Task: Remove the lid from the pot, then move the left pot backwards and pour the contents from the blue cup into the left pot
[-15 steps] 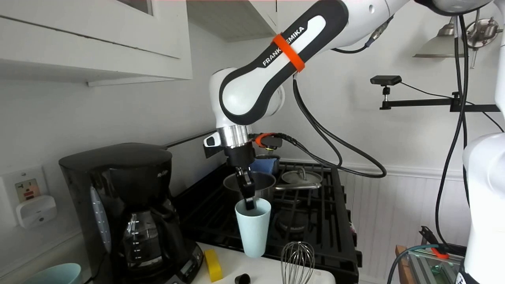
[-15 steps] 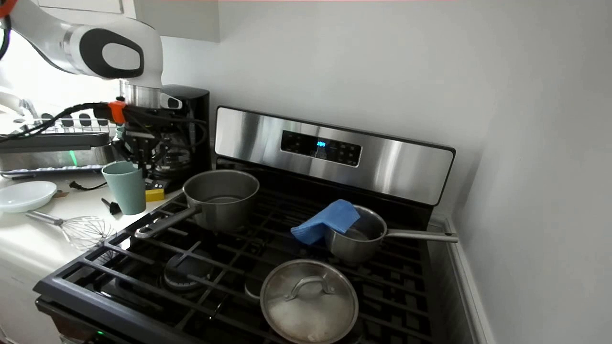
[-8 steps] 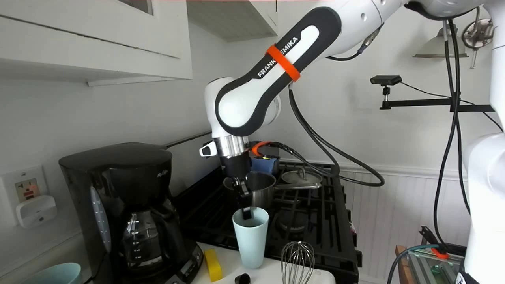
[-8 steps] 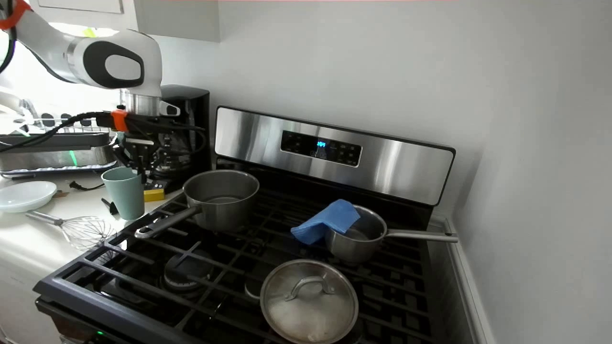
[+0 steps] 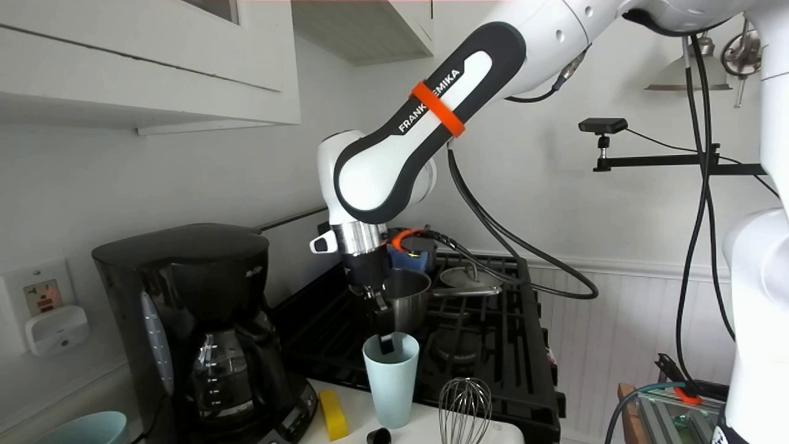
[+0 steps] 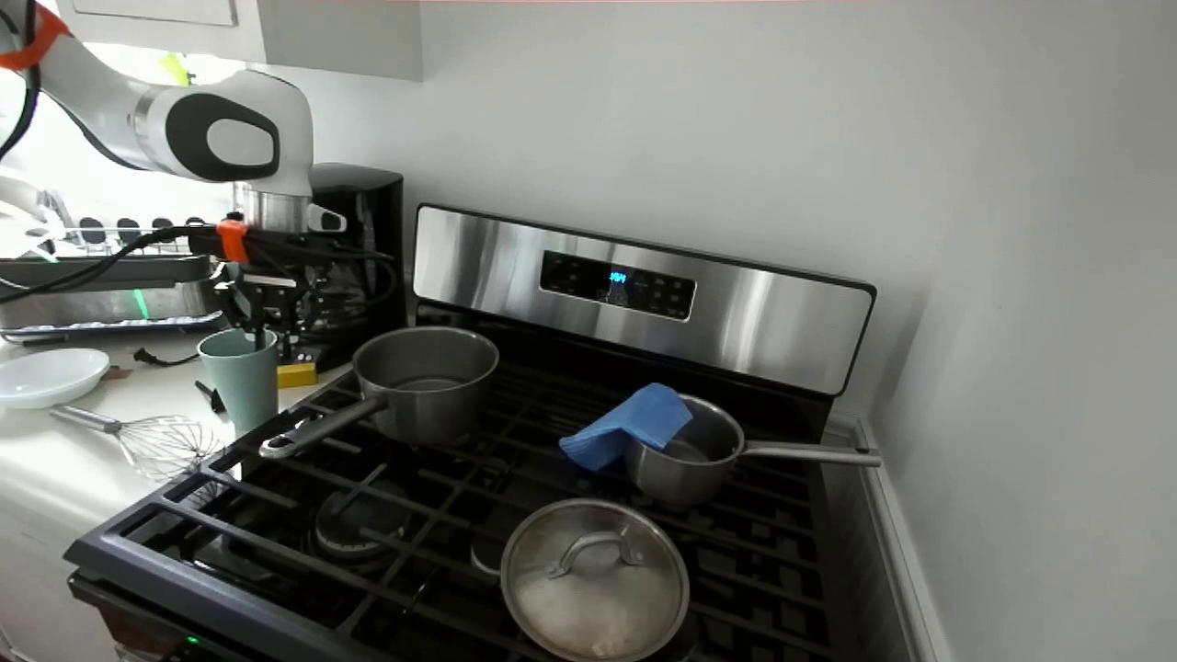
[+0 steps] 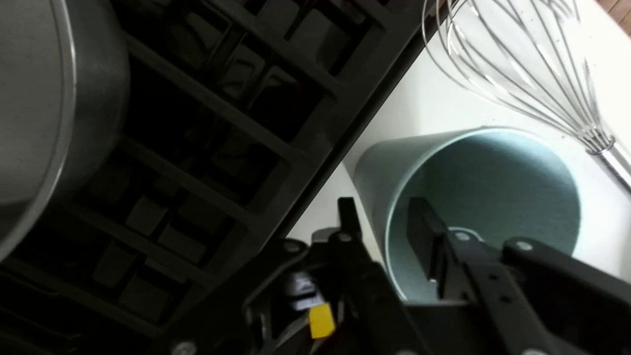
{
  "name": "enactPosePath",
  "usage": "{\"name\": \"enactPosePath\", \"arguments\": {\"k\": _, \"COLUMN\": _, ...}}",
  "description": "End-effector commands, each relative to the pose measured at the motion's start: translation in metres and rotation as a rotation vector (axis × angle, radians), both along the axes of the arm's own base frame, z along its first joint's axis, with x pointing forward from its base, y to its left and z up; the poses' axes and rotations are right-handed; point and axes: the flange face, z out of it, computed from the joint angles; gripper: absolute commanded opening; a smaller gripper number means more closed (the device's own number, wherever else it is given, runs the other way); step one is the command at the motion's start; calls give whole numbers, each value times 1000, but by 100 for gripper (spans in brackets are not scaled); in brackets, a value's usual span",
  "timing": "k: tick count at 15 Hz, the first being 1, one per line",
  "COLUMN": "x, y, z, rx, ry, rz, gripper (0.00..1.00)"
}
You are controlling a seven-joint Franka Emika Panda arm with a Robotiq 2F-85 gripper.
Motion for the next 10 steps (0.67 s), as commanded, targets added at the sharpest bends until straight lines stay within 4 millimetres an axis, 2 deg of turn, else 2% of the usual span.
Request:
{"name": "enactPosePath", "arguments": {"k": 1, "x": -3, "y": 1, "z": 31, "rx": 25, "ry": -39, "rz": -21, "gripper": 63}}
{"name": "enactPosePath", "arguments": {"k": 6, "x": -8, "y": -9, "z": 93, "rx": 58, "ry": -98, "rz": -84, "gripper": 98}}
{"name": "enactPosePath", "arguments": {"k": 8, "x": -10, "y": -27, "z": 120, "rx": -1, "ry": -141, "rz": -126, "gripper": 100}}
{"name": "enactPosePath", "arguments": {"k": 10, "x": -10, "y": -55, "z": 146, "rx": -46, "ry": -214, "rz": -185, "gripper": 100}}
